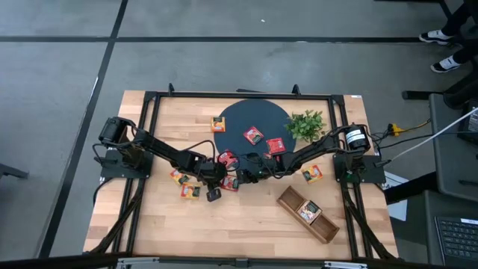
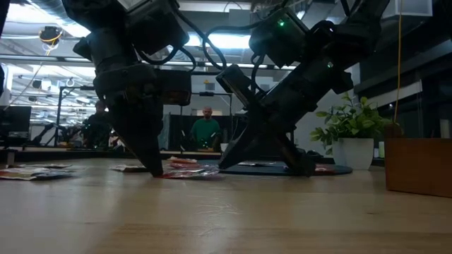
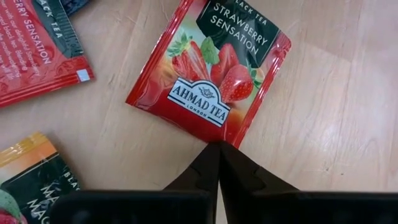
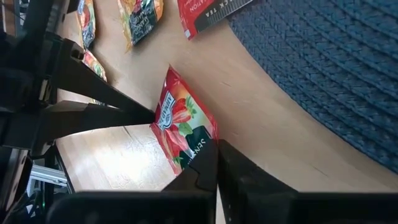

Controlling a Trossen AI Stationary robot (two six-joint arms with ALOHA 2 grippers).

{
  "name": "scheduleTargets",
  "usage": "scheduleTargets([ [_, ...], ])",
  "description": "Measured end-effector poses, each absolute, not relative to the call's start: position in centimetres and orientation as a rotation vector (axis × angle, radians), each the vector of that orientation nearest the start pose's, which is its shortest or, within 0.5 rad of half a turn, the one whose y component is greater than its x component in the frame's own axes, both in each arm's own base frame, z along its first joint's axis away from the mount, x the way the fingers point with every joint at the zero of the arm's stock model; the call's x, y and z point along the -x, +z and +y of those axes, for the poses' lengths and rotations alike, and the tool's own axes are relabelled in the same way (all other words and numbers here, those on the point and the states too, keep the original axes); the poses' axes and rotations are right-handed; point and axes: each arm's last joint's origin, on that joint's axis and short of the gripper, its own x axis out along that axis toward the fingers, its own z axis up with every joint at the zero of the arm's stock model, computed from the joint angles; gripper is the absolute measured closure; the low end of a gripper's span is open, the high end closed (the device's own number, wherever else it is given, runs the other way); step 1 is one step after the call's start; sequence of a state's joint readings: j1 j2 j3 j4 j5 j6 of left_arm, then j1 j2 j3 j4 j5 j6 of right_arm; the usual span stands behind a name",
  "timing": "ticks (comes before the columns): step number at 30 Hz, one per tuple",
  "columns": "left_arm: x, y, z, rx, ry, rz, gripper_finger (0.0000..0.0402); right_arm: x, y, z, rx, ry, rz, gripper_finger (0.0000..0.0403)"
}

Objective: Pick & Place Tea
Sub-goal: Put the red tea bag into the right section of the wooden organizer

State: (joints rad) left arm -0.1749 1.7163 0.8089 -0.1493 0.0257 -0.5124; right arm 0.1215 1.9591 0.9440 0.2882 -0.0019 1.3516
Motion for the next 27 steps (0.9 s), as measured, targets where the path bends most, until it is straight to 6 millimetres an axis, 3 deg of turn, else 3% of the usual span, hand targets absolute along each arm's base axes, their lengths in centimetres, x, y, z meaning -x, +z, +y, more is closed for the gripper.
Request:
scheduleTargets([
  [14, -27.7, 15.0, -5.0, 0.336, 0.093, 1.15, 0.0394, -37.2, 12.1, 3.9, -1.26, -0.198, 0.767, 0.0399],
  [27, -26.9, 16.4, -4.9, 0.336, 0.092, 1.144, 0.0394, -36.8, 20.2, 3.2, -1.289, 0.201, 0.785, 0.04],
])
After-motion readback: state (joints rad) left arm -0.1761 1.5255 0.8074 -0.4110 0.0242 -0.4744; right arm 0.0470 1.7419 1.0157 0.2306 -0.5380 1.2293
